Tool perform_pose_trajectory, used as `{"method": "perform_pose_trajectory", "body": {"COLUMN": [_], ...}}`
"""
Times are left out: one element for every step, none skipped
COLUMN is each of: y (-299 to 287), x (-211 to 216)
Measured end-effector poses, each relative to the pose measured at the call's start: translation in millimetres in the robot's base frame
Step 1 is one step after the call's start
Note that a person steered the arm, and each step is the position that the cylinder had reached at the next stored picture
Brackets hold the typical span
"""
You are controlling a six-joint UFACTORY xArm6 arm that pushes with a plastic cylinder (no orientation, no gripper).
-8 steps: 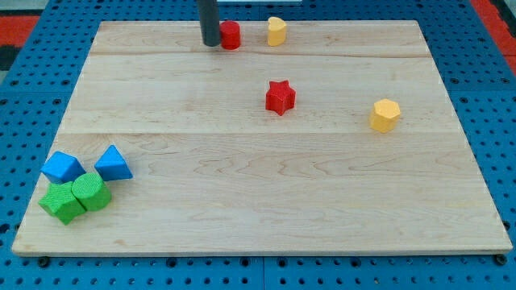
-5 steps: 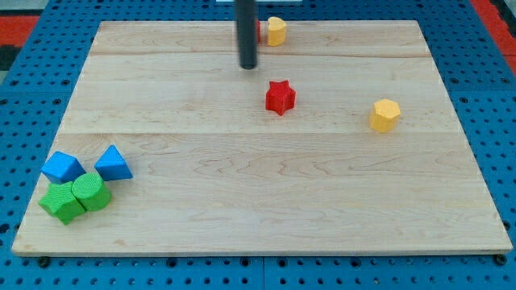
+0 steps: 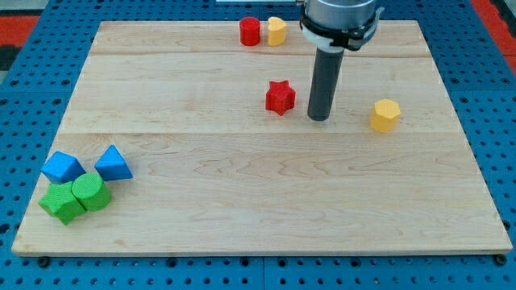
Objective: Move red star slightly away from the centre of the board
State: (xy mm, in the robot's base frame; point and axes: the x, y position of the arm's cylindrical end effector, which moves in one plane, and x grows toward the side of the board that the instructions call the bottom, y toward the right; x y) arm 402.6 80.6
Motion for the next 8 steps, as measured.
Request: {"method": "perform_pose_trajectory", "body": {"y": [-40,-74,-78,-77,-99,-115,-122,-124], "x": [-32,-61,-60,-34,-14,-11,-28,-50]}}
